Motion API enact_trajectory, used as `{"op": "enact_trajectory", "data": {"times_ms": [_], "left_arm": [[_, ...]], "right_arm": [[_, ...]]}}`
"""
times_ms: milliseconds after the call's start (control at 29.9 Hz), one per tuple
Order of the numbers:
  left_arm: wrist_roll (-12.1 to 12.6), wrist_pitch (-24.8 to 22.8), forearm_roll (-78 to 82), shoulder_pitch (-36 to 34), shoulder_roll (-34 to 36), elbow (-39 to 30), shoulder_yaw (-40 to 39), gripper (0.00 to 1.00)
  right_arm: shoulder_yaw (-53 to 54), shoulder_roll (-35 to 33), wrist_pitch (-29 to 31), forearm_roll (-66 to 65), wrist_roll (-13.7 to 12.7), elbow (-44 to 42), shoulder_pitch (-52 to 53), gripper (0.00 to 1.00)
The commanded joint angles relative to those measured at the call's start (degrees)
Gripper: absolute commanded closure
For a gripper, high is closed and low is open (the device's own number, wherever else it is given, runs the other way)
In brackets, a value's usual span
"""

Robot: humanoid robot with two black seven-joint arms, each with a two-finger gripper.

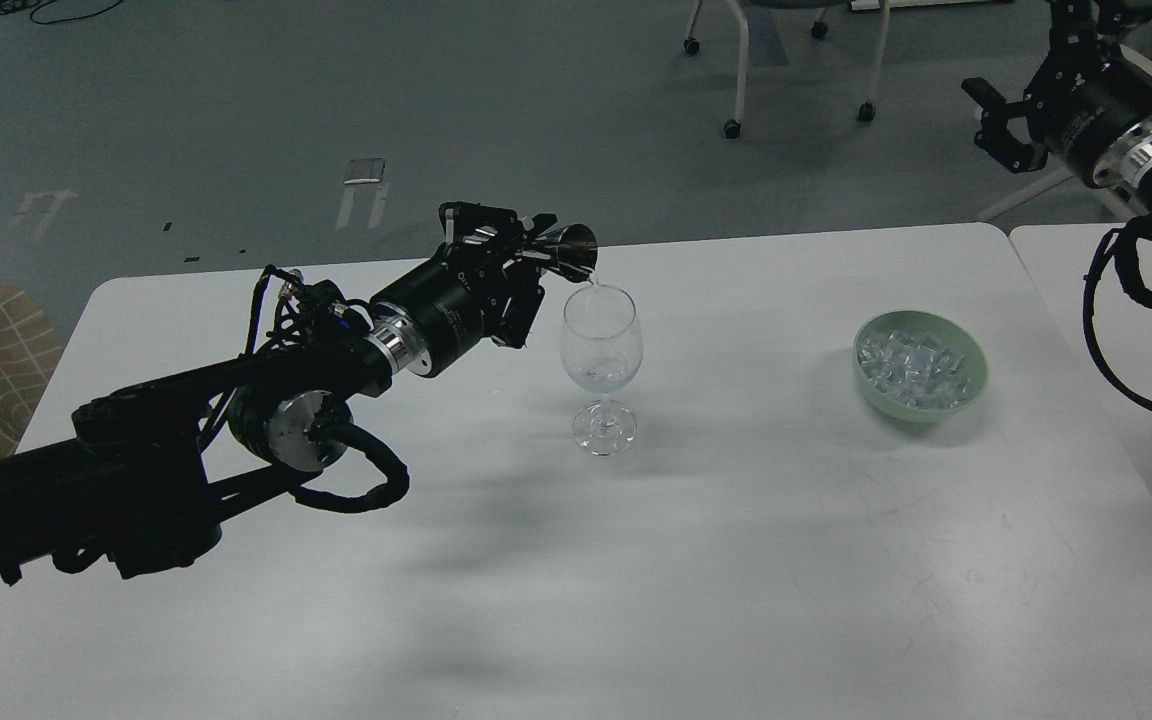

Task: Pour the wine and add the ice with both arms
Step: 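Tilt the jigger over the wine glass rim with the left gripper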

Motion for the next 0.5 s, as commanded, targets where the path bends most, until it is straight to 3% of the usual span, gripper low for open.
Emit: {"op": "enact_trajectory", "data": {"times_ms": [0,468], "left_arm": [[-0.40,1.37,2.01,0.14,0.05,-0.66,0.00,1.00],[-1.55,4.45,7.63,0.49,-0.91,-1.28,0.09,0.99]], "right_arm": [[0.00,0.06,0.00,0.04,0.00,0.00,0.01,0.00],[0.09,0.06,0.00,0.04,0.00,0.09,0.01,0.00]]}}
